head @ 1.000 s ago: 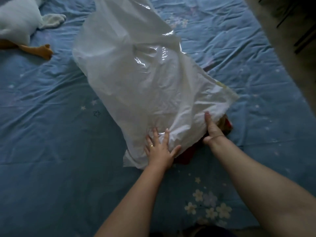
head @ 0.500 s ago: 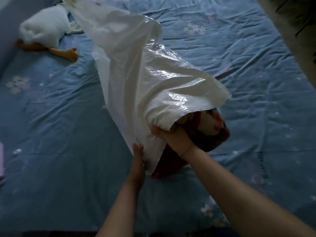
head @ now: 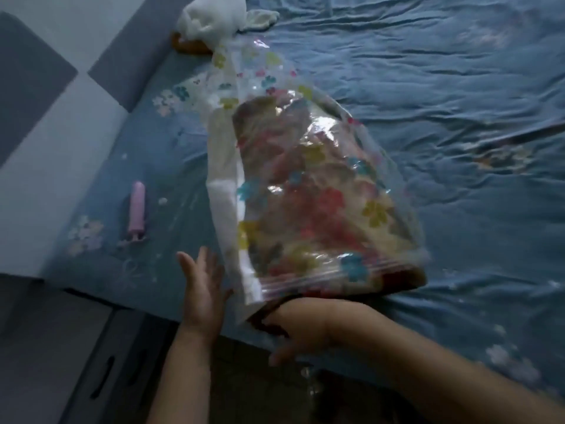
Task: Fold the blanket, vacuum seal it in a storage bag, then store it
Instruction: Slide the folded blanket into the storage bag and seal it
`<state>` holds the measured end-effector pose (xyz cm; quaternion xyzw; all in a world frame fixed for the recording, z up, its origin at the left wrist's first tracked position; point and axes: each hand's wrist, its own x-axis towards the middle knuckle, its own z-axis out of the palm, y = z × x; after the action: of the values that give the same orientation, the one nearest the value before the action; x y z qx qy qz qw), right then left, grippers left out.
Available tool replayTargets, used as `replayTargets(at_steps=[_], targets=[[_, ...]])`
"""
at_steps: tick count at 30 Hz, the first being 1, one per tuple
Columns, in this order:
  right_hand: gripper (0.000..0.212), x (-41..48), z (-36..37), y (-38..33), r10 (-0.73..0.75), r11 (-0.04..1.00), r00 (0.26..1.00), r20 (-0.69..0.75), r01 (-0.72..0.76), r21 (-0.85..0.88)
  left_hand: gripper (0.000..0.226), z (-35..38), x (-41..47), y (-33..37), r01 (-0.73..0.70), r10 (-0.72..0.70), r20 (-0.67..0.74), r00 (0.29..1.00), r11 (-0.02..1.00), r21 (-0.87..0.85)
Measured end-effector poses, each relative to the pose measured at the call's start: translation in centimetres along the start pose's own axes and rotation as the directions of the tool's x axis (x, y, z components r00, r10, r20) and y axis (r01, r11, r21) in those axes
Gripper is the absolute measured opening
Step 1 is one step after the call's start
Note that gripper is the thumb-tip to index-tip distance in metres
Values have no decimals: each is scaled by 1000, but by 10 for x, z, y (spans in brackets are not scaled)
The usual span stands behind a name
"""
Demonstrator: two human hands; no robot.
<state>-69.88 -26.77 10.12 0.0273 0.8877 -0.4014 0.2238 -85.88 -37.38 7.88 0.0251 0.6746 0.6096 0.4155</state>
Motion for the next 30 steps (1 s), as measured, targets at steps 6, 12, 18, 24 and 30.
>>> replayTargets(at_steps=[6,12,18,24,30], targets=[[75,33,15,44,193,932,700,-687,-349,-94,115,-35,18,-38,67,-49,-48,998,856,512],[97,87,78,77,445,816,850,-283,-515,-263,115,-53,22,-79,63,190,-102,977,200,978],[77,49,74,96,339,866,542,-769,-499,29,111,-72,12,-110,78,363,-136,922,171,982],[137,-2,60,169,881,474,228,-415,-396,787,128,-88,46,-100,336,-121,-424,898,810,481],[132,7,49,211,858,322,490,-154,-280,904,91,-87,77,-107,280,-213,-219,952,896,344]])
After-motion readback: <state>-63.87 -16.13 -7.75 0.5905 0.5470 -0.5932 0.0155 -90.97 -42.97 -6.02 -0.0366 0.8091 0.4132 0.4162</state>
